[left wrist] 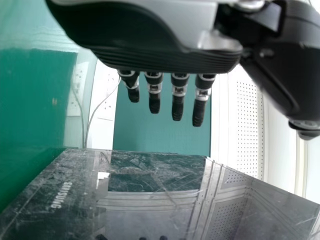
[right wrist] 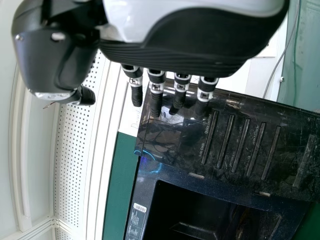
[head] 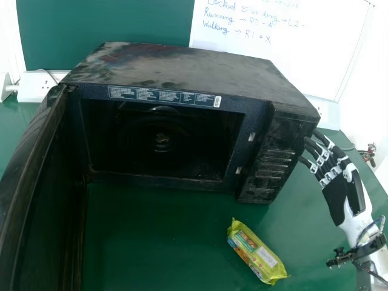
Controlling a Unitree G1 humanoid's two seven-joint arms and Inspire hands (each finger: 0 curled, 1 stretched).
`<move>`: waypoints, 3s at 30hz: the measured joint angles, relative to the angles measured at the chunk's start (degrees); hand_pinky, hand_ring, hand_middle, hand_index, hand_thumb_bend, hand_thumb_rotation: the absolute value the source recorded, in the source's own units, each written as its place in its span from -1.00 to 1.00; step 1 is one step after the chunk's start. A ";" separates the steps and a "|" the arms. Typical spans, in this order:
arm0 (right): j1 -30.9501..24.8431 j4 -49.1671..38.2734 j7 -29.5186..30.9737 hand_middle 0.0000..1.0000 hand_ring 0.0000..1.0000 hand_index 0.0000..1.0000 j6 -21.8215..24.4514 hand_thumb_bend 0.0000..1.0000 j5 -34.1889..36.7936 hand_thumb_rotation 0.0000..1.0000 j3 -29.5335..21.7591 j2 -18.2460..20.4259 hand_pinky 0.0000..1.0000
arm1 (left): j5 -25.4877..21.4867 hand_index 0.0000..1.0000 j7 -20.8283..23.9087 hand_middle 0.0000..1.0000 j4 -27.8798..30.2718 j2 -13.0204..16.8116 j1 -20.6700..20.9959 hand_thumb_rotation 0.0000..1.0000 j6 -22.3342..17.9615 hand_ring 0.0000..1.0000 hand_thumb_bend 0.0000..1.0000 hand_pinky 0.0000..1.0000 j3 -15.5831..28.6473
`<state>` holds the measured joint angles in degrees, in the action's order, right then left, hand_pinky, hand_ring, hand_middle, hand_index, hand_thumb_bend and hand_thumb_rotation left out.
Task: Put biscuit inside oven
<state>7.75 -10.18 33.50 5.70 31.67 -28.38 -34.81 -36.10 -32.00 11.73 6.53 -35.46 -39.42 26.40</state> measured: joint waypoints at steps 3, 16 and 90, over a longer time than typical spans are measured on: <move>0.00 0.01 0.01 0.89 0.80 1.00 0.00 -0.01 -0.01 0.67 0.00 0.00 0.82 | 0.00 0.97 -0.07 0.93 -0.10 -0.01 0.24 1.00 0.00 0.92 1.00 0.98 0.00; -0.52 1.00 3.03 0.91 0.82 1.00 -3.42 0.01 -3.23 0.67 -0.55 -1.03 0.85 | -0.04 0.94 -1.60 0.88 -0.56 -0.25 0.05 1.00 -0.64 0.85 1.00 0.84 -0.05; -8.76 -17.88 12.63 0.96 0.90 1.00 -15.72 0.22 -61.46 0.70 15.44 -25.60 0.97 | 2.54 1.00 -1.47 1.00 1.45 -2.32 -1.95 1.00 -2.17 0.94 1.00 1.00 -0.65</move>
<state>-1.01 -28.06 46.12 -10.03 -29.79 -12.93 -60.40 -33.56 -33.46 13.18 4.21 -37.41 -41.60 25.74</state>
